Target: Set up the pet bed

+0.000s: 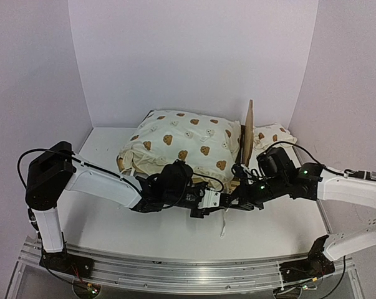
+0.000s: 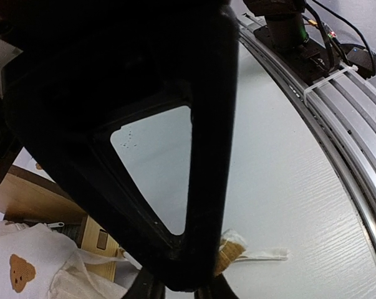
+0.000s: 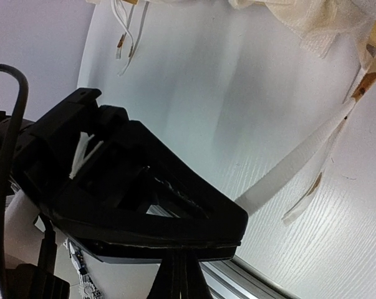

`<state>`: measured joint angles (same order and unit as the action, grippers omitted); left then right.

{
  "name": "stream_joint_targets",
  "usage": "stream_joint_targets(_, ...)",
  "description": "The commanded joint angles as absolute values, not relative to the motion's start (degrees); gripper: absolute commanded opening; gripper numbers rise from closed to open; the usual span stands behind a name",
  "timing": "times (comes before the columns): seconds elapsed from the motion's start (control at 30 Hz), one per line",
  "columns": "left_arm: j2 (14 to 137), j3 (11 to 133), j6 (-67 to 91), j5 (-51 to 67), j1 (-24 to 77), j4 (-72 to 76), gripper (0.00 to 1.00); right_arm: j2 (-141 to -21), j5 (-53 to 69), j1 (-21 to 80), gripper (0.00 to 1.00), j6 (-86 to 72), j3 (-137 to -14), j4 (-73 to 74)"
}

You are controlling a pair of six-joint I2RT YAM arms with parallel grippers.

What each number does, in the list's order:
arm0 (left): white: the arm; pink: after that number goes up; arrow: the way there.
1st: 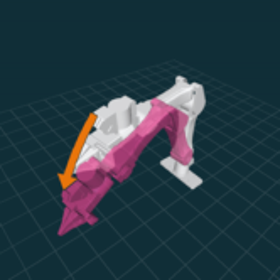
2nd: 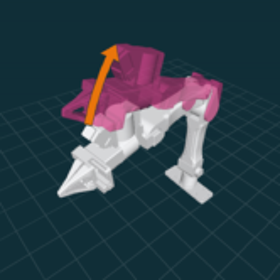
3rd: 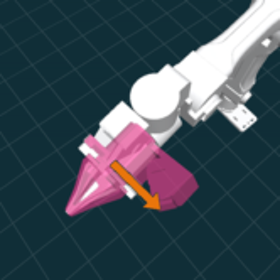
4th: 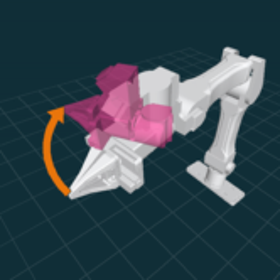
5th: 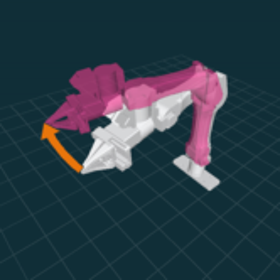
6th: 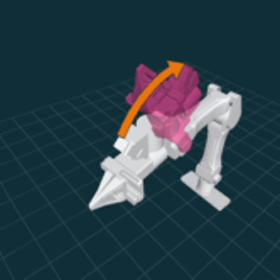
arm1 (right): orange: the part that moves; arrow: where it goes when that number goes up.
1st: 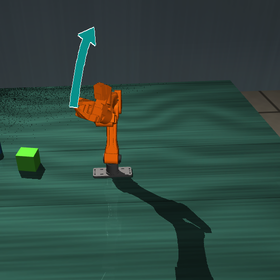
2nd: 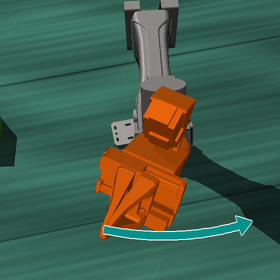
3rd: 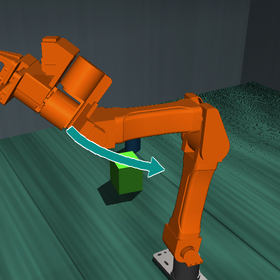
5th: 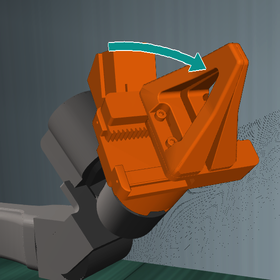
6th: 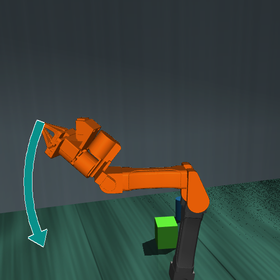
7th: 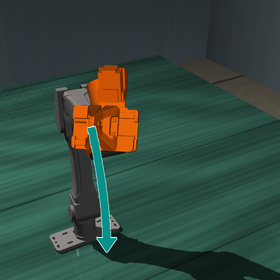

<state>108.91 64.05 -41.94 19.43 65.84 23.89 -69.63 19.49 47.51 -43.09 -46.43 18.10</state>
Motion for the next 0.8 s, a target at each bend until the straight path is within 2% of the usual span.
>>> stream_joint_targets(0.0, 109.07, 68.48, -40.75, 19.78, 65.97, 25.77, 0.02, -67.68, 21.96, 47.9, 0.0, -43.01, -49.1, 18.18)
stream_joint_targets(0.13, 108.27, 68.65, -38.65, 19.5, 65.99, 24.26, 0.0, -67.18, 19.34, 47.88, 0.0, -43.52, -48.2, 18.96)
stream_joint_targets(0.3, 107.82, 69.32, -26.77, 17.65, 65.27, 16.31, 0.0, -64.85, 10.72, 47.81, 0.21, -41.5, -48.71, 23.99)
stream_joint_targets(0.4, 107.82, 68.76, -15.49, 20.03, 63.51, 12.39, 0.0, -63.09, 2.05, 47.81, 0.27, -39.47, -48.55, 26.44)
stream_joint_targets(0.57, 109.33, 67.53, -1.45, 23.63, 61.36, 10.95, 0.0, -66.35, -6.57, 47.89, 0.27, -33.24, -47.63, 23.62)
stream_joint_targets(0.77, 114.06, 70.11, 5.16, 24.73, 58.65, 12.38, 0.0, -71.94, -12.25, 47.95, 0.29, -27.64, -43.49, 7.9)
